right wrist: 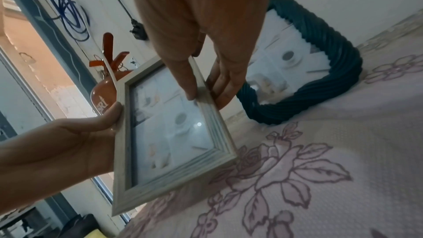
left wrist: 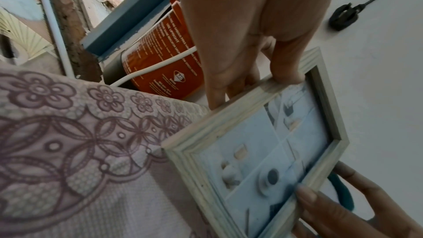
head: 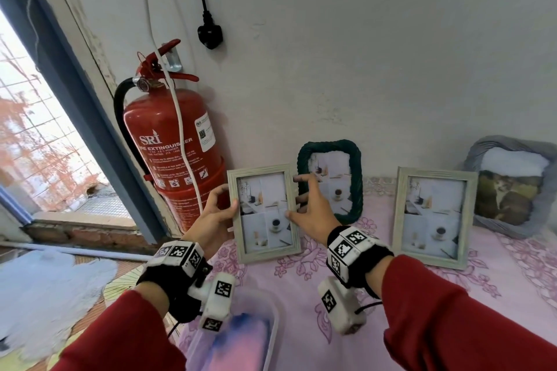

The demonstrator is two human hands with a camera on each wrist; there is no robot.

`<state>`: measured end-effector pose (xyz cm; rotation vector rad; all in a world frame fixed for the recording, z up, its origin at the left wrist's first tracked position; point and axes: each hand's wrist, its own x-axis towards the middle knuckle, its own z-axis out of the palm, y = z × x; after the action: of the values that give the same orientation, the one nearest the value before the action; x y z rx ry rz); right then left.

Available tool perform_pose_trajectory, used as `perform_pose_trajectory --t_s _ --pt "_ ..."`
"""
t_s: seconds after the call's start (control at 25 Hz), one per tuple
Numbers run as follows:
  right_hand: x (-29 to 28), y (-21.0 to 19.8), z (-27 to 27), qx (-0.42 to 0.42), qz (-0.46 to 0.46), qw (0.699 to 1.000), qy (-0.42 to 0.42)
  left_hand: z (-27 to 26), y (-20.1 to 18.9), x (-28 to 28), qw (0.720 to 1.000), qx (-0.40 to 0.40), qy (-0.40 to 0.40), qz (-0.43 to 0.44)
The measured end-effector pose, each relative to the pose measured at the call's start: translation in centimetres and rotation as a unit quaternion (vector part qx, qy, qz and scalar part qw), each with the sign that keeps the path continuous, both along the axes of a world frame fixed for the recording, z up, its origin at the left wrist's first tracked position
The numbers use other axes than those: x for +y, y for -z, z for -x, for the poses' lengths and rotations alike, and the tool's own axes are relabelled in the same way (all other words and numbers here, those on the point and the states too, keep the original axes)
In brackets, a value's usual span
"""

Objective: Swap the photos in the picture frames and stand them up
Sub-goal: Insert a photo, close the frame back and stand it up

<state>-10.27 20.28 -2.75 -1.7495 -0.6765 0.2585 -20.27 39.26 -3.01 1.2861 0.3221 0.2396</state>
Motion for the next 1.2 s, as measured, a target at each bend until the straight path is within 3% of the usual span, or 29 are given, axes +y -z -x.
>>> perform_pose_trajectory --t_s 0.68,1.2 --pt "0.8 1.6 -0.8 -0.096 0.131 0.987 -0.010 0.8 1.1 0.6 0.997 0.055 0.045 -0.011" --pt "-0.1 1.4 0.5 -0.103 0.163 0.981 0.000 1.4 -0.3 -0.4 0.979 0.126 -0.062 -0.146"
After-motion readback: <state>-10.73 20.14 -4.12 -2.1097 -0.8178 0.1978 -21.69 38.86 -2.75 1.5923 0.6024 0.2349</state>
